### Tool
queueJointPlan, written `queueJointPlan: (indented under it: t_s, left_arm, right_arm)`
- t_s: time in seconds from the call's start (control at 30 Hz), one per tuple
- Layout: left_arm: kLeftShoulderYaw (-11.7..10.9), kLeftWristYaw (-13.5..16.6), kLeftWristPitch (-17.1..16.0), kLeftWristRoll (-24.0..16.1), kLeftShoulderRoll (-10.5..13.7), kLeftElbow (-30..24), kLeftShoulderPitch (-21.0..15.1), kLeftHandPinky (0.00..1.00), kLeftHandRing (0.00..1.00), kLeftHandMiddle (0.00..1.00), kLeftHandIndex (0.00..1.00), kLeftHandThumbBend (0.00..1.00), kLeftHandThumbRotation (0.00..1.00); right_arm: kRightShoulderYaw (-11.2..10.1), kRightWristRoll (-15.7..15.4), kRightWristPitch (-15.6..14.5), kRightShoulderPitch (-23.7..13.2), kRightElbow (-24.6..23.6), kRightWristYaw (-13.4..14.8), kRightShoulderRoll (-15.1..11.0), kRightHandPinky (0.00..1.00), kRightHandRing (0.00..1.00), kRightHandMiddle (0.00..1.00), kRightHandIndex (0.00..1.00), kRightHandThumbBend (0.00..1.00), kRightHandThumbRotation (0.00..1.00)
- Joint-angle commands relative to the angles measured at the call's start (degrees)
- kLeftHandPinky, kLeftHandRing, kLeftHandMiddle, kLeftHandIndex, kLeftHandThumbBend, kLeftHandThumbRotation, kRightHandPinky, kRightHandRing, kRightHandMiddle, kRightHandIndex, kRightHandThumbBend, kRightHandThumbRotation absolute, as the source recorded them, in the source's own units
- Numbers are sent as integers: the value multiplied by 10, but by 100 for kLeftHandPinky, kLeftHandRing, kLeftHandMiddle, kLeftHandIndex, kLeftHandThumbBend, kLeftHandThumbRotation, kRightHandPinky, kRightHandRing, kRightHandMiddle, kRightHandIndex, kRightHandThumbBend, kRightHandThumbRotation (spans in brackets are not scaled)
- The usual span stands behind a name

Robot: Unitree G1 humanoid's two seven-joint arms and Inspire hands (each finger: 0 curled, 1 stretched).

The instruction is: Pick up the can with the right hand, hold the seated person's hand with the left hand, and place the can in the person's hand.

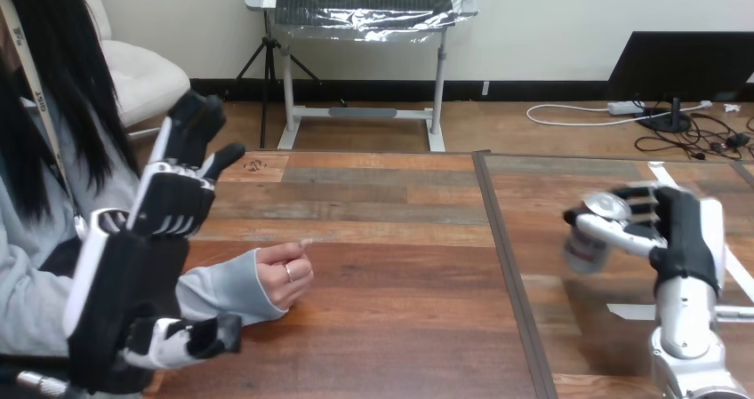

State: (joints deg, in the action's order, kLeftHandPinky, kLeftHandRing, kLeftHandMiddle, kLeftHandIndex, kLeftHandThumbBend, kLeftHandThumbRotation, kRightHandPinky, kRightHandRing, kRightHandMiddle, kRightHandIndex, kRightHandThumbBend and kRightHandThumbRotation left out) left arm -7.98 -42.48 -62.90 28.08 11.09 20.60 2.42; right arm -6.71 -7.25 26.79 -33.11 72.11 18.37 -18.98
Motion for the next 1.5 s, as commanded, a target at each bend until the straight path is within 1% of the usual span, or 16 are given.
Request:
queueJointPlan:
  t_s: [0.0, 0.23, 0.33, 0.43, 0.53, 0.63, 0.73, 0.77, 0.83, 0.87, 0.93, 0.97, 1.07, 1.23, 1.27, 1.47]
  left_arm:
    - [-1, 5, -5, -11, 5, 11, -41, 94, 100, 100, 100, 100, 64]
    - [-2, 18, 4, -38, 12, 10, -42, 96, 100, 100, 100, 100, 61]
    - [-4, 29, 13, -55, 15, 5, -39, 96, 100, 100, 100, 100, 60]
    - [-4, 37, 18, -65, 17, 2, -36, 97, 100, 100, 100, 100, 58]
    - [-2, 46, 35, -67, 18, -11, -30, 96, 100, 100, 100, 100, 54]
    - [-1, 54, 52, -78, 24, -26, -25, 96, 100, 100, 100, 100, 51]
    - [-6, 68, 57, -104, 29, -32, -22, 96, 100, 100, 100, 100, 49]
    - [-11, 76, 56, -121, 32, -32, -22, 96, 100, 100, 100, 100, 49]
    - [-15, 87, 54, -142, 36, -34, -22, 96, 100, 100, 100, 100, 49]
    - [-22, 99, 54, -166, 40, -36, -21, 96, 100, 100, 100, 100, 49]
    - [-29, 116, 55, -196, 43, -40, -19, 96, 100, 100, 100, 100, 50]
    - [-34, 123, 57, -213, 49, -42, -19, 96, 100, 100, 100, 100, 50]
    - [-39, 137, 62, -242, 63, -48, -18, 97, 100, 100, 100, 100, 50]
    - [-38, 150, 78, -266, 87, -57, -18, 99, 100, 100, 100, 100, 46]
    - [-40, 152, 80, -275, 95, -58, -19, 99, 100, 100, 100, 100, 46]
    - [-46, 172, 96, -316, 125, -63, -24, 100, 100, 100, 100, 100, 42]
  right_arm:
    - [9, -6, 31, -29, -56, 7, 7, 34, 39, 48, 49, 82, 0]
    - [12, -8, 31, -26, -80, 4, 13, 32, 38, 47, 49, 82, 0]
    - [15, -10, 33, -24, -89, 2, 15, 32, 38, 47, 49, 82, 0]
    - [16, -7, 40, -20, -102, -5, 19, 33, 38, 47, 49, 81, 0]
    - [17, -4, 49, -18, -107, -12, 21, 34, 39, 47, 48, 80, 0]
    - [18, -4, 60, -16, -110, -21, 22, 34, 39, 47, 48, 79, 0]
    - [18, -2, 64, -12, -120, -28, 25, 34, 40, 48, 48, 78, 0]
    - [20, -4, 65, -11, -124, -28, 26, 34, 40, 48, 48, 78, 0]
    - [21, -6, 65, -10, -129, -28, 27, 34, 40, 47, 48, 78, 0]
    - [22, -9, 64, -8, -134, -26, 28, 34, 40, 47, 48, 78, 0]
    - [23, -11, 63, -6, -140, -25, 29, 34, 40, 47, 48, 78, 0]
    - [24, -12, 62, -4, -146, -24, 31, 34, 40, 47, 48, 78, 0]
    - [26, -13, 59, -1, -157, -26, 35, 34, 40, 47, 48, 78, 0]
    - [23, -6, 61, 2, -165, -38, 40, 35, 41, 48, 49, 77, 0]
    - [24, -7, 61, 3, -168, -38, 42, 35, 41, 48, 49, 77, 0]
    - [25, -8, 56, 10, -188, -43, 50, 35, 41, 48, 49, 77, 0]
